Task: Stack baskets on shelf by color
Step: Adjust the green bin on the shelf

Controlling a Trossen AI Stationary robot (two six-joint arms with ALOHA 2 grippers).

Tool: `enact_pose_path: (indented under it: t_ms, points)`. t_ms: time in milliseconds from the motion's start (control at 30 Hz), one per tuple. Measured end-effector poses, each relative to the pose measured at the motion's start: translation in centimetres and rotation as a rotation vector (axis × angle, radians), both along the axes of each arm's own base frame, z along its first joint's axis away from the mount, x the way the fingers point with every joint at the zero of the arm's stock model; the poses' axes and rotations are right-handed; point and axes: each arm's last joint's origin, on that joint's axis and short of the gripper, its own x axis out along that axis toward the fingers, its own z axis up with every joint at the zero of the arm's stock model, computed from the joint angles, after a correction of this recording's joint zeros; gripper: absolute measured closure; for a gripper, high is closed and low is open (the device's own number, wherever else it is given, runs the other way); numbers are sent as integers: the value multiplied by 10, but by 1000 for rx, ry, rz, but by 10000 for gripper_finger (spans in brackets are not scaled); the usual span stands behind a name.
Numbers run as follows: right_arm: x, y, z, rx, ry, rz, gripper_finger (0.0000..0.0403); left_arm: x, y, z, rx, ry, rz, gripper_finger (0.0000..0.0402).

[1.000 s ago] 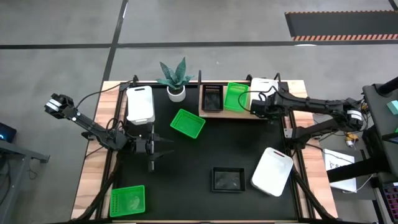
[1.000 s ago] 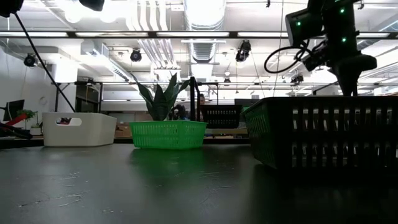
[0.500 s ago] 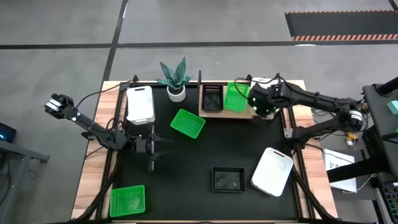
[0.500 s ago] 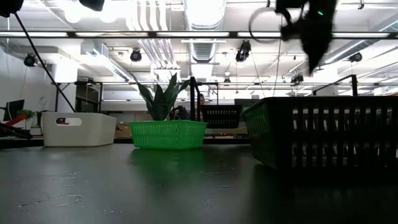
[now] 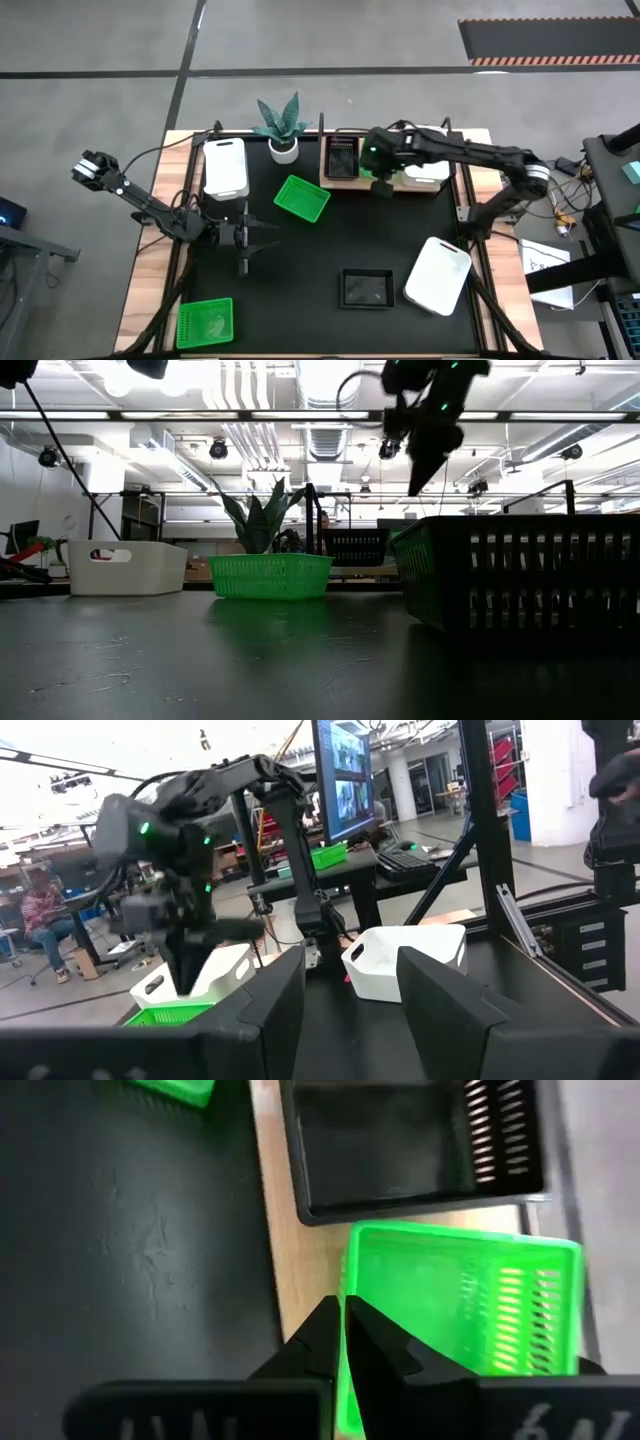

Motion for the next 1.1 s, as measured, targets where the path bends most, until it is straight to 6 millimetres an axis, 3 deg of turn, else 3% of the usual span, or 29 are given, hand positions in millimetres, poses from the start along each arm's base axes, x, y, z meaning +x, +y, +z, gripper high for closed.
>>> enact_pose_path:
  t_ms: [233,500,900,1100]
  points:
    - [16,-28,-21,34,118,46,329,0,0,-3,4,8,0,256]
    - [16,-47,-35,97,143,81,274,-1,0,-4,5,10,0,256]
    - [20,-52,-55,165,180,41,274,-1,0,-4,5,9,-1,256]
    - [20,-52,-55,162,183,49,324,-1,0,-4,5,9,0,256]
